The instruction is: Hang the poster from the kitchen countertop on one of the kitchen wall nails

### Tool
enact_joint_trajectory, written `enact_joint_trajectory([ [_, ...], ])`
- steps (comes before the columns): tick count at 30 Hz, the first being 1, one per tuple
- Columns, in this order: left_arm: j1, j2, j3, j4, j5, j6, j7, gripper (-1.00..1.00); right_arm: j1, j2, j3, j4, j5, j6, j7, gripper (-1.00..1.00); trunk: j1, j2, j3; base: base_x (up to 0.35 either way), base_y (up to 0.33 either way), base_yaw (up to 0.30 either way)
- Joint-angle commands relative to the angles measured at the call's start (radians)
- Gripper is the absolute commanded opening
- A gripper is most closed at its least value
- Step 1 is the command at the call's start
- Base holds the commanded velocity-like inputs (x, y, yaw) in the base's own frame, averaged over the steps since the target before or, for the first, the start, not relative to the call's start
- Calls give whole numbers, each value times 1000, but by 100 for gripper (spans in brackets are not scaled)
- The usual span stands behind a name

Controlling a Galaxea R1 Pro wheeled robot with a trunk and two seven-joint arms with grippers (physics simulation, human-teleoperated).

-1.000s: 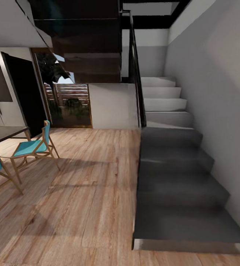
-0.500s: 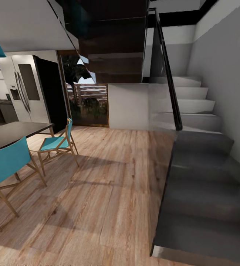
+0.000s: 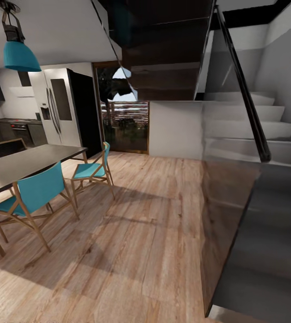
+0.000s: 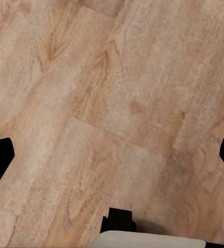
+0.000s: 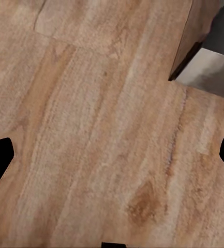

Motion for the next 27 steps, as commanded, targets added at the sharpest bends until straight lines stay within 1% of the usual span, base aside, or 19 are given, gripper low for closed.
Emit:
enact_joint_trajectory([
  [1, 0, 0, 0, 0, 0, -2, 0, 100, 0, -2, 0, 1, 9, -2, 0, 100, 0, 0, -1, 0, 291, 19],
  [6, 0, 0, 0, -1, 0, -2, 0, 100, 0, -5, 2, 2, 10, -3, 1, 100, 0, 0, -1, 9, 292, 6],
  [11, 0, 0, 0, -1, 0, -3, 0, 100, 0, 0, 1, 1, 9, -2, -1, 100, 0, 0, -1, 61, 293, 57],
  [16, 0, 0, 0, -1, 0, -3, 0, 100, 0, 2, 1, 1, 7, -3, -3, 100, 0, 0, -1, 71, 293, 229],
  [27, 0, 0, 0, -1, 0, -2, 0, 100, -1, 4, 1, 1, 4, -4, -5, 100, 0, 0, -1, 74, 293, 281],
])
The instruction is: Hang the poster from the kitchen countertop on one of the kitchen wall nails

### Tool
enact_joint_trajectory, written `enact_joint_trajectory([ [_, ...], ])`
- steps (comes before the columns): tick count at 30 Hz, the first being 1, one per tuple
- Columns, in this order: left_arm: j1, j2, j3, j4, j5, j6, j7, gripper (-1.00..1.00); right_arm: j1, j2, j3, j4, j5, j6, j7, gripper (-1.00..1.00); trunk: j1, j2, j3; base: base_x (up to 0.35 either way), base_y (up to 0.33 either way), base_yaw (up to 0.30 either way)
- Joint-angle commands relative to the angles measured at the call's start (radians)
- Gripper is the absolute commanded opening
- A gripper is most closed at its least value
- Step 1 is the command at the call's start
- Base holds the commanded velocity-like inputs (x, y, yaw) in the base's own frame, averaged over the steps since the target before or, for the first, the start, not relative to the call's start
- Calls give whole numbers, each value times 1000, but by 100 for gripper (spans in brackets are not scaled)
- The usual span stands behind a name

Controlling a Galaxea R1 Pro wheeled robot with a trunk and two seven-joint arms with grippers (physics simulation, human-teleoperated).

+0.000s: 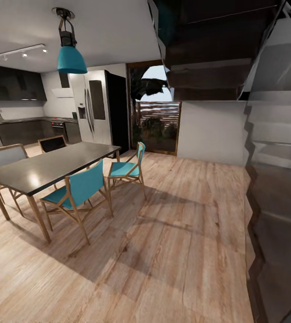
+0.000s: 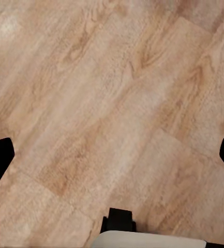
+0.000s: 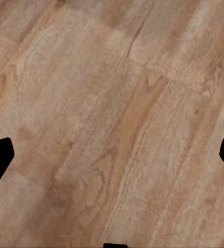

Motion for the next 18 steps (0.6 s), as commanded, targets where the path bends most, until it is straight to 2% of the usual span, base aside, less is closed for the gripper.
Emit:
enact_joint_trajectory([
  [1, 0, 0, 0, -1, 0, -2, 0, 100, 0, 0, -1, 0, 8, -3, -1, 100, 0, -1, -1, 75, 293, 288],
  [10, 0, 0, 0, -1, 0, -3, 0, 100, 0, 1, -1, 1, 10, -3, -1, 100, 0, -1, -1, 64, 267, 289],
  [18, 0, 0, 0, -1, 0, -4, 0, 100, 0, 1, -1, 1, 11, -3, -2, 100, 0, -1, -1, 9, 49, 288],
])
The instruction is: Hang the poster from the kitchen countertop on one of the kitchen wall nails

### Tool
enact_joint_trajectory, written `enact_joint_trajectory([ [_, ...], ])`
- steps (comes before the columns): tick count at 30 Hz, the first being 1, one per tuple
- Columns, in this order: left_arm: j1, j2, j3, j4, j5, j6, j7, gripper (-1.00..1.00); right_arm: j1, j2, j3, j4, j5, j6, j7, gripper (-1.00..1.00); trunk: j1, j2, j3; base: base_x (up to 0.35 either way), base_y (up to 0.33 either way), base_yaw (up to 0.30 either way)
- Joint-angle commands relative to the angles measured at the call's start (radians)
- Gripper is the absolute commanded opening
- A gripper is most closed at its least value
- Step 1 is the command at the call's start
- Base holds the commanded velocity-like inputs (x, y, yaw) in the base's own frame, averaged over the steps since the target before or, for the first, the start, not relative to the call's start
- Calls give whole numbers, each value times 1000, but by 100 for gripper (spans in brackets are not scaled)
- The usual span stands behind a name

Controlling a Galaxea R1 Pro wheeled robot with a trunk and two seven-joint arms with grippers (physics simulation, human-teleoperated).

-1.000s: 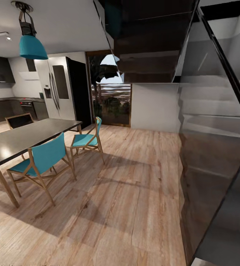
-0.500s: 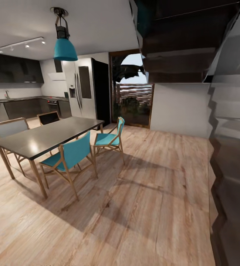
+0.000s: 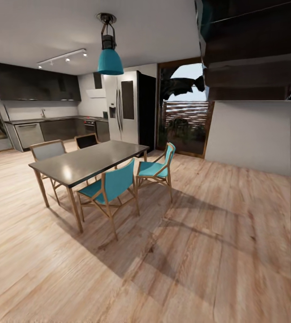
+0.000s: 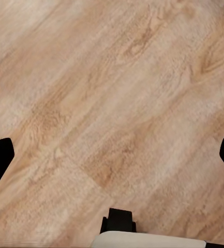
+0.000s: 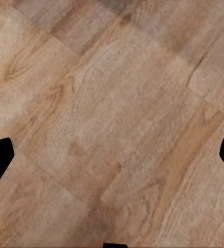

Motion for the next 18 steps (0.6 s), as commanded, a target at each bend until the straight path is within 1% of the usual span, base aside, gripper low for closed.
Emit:
enact_joint_trajectory([
  [1, 0, 0, 1, -1, 0, -2, 0, 100, -1, 0, -1, 1, 8, -3, -1, 100, 0, 0, -1, 2, 11, 264],
  [8, 0, 0, 1, -1, 0, -2, 0, 100, 0, 1, -1, 1, 10, -2, 3, 100, 0, 0, -2, 18, 18, 124],
  [12, 0, 0, 1, -1, 0, -2, 0, 100, 0, 1, -1, 2, 10, -4, 1, 100, 0, 0, -2, 189, 169, 245],
  [18, 0, 0, 1, -1, 0, -2, 0, 100, 0, 1, -1, 2, 10, -4, 0, 100, 0, 0, -2, 230, 222, 283],
])
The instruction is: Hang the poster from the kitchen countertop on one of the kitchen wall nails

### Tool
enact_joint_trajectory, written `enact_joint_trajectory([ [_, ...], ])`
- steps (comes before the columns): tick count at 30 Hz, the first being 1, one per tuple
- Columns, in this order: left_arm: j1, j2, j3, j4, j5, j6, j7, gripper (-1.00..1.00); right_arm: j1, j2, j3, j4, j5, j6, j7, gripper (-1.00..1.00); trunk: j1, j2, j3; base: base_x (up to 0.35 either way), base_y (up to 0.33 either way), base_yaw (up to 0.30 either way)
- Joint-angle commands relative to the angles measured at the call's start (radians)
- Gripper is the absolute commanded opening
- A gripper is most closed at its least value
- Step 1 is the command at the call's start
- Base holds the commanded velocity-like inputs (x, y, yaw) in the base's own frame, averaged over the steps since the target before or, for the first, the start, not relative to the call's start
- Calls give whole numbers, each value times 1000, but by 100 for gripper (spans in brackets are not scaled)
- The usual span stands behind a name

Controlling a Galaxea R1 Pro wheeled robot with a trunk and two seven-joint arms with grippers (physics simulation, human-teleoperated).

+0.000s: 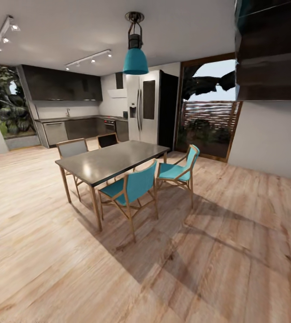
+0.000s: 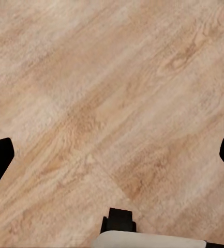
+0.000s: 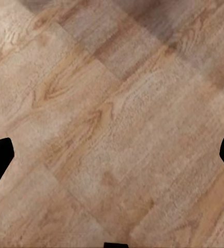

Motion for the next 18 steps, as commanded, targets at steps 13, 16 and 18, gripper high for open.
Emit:
enact_joint_trajectory([
  [13, 0, 0, 0, -1, 0, -2, 0, 100, 0, 0, -1, 1, 8, -2, 0, 100, 1, 0, -1, 231, 253, 282],
  [16, 0, 0, 0, -1, 0, -2, 0, 100, 0, 0, -1, 1, 9, 0, 3, 100, 1, 0, -1, 222, 290, 119],
  [18, 0, 0, 0, -1, 0, -2, 0, 100, -1, -2, 4, 23, 10, 1, 5, 100, 1, 0, -1, 221, 292, 42],
])
